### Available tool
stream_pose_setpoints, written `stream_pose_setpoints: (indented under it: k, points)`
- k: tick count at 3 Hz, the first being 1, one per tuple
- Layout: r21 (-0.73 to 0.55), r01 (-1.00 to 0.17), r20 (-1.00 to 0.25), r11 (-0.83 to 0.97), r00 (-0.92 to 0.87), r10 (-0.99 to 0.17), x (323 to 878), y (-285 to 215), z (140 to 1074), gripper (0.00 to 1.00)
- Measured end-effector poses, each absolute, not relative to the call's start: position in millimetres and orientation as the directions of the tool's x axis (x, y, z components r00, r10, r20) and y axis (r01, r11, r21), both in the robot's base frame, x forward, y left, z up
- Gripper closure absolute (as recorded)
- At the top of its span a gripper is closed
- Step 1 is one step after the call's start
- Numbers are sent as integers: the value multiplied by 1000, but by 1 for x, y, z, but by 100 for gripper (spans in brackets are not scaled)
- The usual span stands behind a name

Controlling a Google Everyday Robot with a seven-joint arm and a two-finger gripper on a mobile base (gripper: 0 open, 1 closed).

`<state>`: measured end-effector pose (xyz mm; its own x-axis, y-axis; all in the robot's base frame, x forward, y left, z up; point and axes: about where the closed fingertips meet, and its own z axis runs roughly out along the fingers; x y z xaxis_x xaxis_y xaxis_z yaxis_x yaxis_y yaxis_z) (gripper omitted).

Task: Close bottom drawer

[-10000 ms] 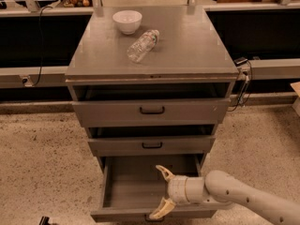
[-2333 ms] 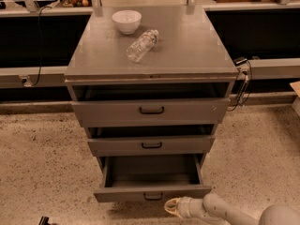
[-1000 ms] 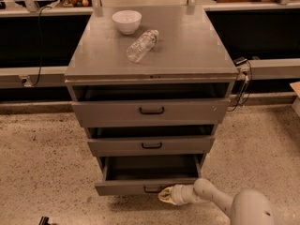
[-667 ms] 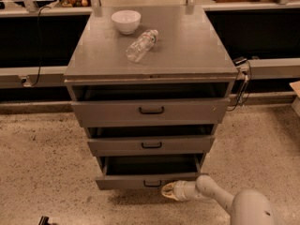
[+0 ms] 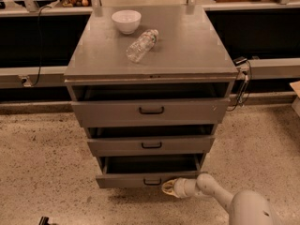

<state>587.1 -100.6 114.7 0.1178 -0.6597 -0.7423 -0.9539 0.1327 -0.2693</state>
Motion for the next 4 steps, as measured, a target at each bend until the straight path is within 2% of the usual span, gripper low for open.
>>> stream_pose_setpoints:
  k: [4]
  points:
    - [-378,-905,-736,194,167,-656,646,-114,122,100]
